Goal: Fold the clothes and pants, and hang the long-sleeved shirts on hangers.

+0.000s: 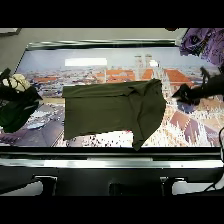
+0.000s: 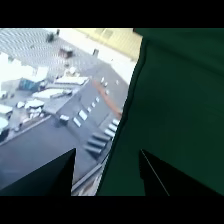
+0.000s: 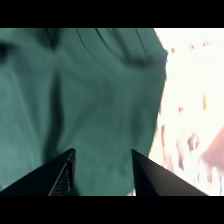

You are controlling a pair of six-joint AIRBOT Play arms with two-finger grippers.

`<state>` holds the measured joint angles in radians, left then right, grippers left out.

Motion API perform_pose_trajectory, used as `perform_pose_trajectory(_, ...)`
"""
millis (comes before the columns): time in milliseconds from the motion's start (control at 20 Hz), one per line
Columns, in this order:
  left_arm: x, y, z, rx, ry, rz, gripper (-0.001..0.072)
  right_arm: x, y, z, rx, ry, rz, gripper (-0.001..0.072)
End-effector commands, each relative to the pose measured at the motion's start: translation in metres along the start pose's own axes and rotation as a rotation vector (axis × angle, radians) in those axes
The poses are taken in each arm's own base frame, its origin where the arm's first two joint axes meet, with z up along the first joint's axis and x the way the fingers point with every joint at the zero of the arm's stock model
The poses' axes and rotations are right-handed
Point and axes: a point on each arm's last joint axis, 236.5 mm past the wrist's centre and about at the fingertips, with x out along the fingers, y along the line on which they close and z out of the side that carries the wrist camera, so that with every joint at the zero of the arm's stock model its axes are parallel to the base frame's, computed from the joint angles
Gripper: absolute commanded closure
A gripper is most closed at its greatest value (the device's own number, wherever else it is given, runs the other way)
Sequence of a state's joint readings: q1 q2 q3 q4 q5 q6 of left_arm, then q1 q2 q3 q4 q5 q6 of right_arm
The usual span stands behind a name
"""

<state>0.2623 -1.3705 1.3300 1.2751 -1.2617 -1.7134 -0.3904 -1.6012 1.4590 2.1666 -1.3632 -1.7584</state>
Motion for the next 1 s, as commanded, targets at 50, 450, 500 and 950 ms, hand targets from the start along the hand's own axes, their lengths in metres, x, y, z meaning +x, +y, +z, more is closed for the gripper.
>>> perform_pose_trajectory(50, 0.018, 0.032, -0.076, -0.056, 0.103, 0.033, 0.0248, 0.045, -0.024, -0.101, 0.145, 0.171, 0.077, 0.0313)
perform_pose_trajectory(450, 0.024, 0.036, -0.085, -0.065, 0.129, 0.038, 0.0248, 0.083, -0.036, -0.131, 0.186, 0.179, 0.122, 0.0314)
perform_pose_trajectory(500, 0.024, 0.036, -0.085, -0.065, 0.130, 0.038, 0.0248, 0.087, -0.035, -0.125, 0.192, 0.155, 0.138, 0.0314)
perform_pose_trajectory(950, 0.036, 0.042, -0.104, -0.060, 0.190, 0.006, 0.0194, 0.114, -0.023, -0.121, 0.126, 0.144, 0.139, 0.0684)
